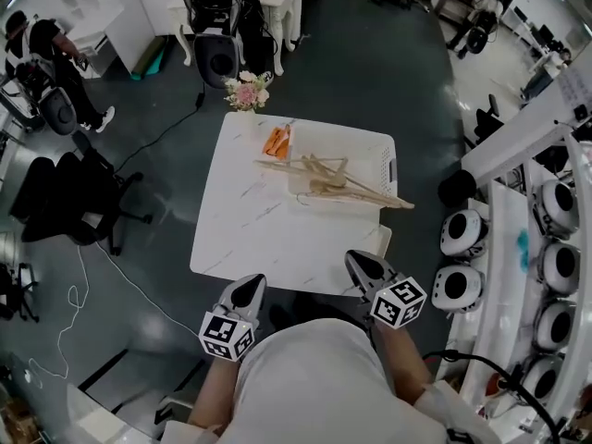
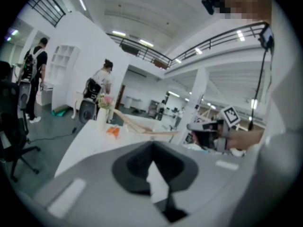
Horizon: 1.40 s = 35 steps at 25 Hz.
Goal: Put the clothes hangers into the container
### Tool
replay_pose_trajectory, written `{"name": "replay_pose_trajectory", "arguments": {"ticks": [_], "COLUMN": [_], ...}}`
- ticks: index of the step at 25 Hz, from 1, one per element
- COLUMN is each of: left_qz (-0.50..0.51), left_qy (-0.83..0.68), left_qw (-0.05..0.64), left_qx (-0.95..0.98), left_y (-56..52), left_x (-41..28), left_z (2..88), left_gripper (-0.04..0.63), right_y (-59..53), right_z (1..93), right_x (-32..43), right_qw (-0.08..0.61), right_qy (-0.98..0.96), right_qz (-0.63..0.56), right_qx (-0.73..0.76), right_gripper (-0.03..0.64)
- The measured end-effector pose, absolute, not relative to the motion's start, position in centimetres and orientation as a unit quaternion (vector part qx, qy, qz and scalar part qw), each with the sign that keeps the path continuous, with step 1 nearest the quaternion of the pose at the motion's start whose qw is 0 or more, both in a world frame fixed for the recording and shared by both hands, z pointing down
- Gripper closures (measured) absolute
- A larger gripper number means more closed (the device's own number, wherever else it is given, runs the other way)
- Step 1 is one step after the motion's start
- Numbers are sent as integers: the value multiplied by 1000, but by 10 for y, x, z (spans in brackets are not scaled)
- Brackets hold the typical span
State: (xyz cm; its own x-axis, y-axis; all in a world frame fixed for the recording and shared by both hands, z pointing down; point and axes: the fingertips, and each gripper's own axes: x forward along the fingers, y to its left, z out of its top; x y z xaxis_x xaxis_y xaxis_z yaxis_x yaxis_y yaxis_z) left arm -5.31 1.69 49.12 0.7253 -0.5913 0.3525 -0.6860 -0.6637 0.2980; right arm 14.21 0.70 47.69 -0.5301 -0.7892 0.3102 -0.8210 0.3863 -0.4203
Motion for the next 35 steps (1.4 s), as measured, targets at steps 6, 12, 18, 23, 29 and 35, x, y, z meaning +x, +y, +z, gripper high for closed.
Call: {"name": "replay_pose_trajectory", "arguments": {"ticks": [6, 12, 18, 23, 29, 35], "left_qz": [109, 102, 93, 89, 92, 91], "left_qy": [-346, -335, -343, -350, -349, -355], "left_qw": [204, 204, 198, 199, 196, 197], "left_qx": [909, 914, 914, 911, 912, 910], "left_y": [51, 75, 84, 89, 88, 83], "left_x": [-64, -52, -29, -9, 0, -5], "left_z": [486, 478, 471, 471, 472, 471], "left_gripper": [592, 594, 594, 593, 592, 593], "right_y": [52, 79, 87, 96, 97, 93], "right_z": [468, 456, 448, 446, 449, 448], "right_x": [130, 135, 156, 174, 188, 180], "right_qw": [27, 37, 38, 46, 35, 34], "right_qy": [-830, -833, -836, -842, -838, -841], "right_qz": [266, 250, 235, 227, 237, 237], "right_qx": [490, 492, 494, 487, 491, 485], "right_gripper": [614, 614, 614, 615, 615, 615]}}
